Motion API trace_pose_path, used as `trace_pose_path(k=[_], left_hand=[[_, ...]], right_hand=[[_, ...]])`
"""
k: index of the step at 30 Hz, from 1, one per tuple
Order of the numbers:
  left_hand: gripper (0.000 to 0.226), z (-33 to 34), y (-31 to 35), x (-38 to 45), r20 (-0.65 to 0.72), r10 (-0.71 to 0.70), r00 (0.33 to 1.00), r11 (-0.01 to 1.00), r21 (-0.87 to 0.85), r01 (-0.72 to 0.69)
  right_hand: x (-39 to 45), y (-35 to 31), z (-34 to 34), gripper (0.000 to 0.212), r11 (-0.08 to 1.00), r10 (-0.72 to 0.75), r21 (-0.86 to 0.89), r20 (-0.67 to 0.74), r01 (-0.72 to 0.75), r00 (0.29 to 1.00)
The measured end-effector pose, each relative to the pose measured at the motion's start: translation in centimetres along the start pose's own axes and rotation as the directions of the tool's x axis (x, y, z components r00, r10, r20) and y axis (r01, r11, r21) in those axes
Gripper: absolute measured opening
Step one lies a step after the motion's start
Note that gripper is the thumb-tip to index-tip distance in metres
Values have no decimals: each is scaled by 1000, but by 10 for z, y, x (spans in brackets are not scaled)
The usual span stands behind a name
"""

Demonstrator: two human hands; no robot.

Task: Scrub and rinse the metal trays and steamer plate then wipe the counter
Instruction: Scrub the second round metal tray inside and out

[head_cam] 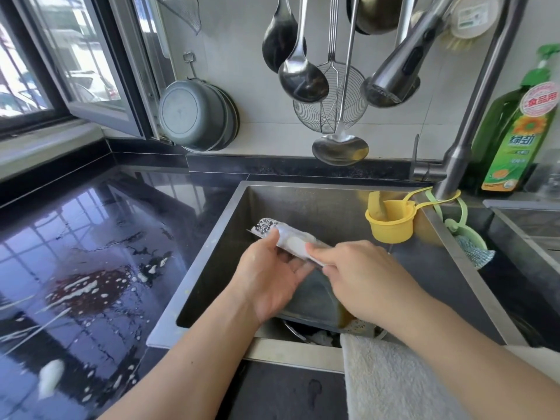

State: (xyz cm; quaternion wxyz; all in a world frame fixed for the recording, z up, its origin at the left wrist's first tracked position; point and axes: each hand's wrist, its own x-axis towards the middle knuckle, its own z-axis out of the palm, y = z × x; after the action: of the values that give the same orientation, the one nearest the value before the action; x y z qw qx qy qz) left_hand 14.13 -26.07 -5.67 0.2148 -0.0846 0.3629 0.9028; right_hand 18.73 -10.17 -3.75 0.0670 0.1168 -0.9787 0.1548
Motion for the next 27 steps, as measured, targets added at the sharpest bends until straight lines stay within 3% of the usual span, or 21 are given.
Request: trace_pose_path(k=[6,11,16,19,22,27], left_hand=[[57,1,0,-2,12,45,999,999,-26,-45],[53,-4,4,1,26,136,990,983,-129,-132],[64,1,-4,-2,119,41,992,999,21,-44],[65,0,-5,-2,100,75,992,996,29,-79],[64,-2,-3,-2,94,104,990,993,42,-108],[68,1,-4,-3,104,100,990,989,98,-111]], right_hand=[[9,20,-11,51,988,110,-99,-53,-115,992],[2,5,-2,52,999,-33,26,-33,34,999],[16,14,-6,51,1000,6,-30,-122,-10,993],[9,6,-2,51,999,-39,12,-45,39,998],[16,19,-14,48,999,37,18,-38,-36,999],[-2,18,-25,48,999,44,-15,124,-42,991]])
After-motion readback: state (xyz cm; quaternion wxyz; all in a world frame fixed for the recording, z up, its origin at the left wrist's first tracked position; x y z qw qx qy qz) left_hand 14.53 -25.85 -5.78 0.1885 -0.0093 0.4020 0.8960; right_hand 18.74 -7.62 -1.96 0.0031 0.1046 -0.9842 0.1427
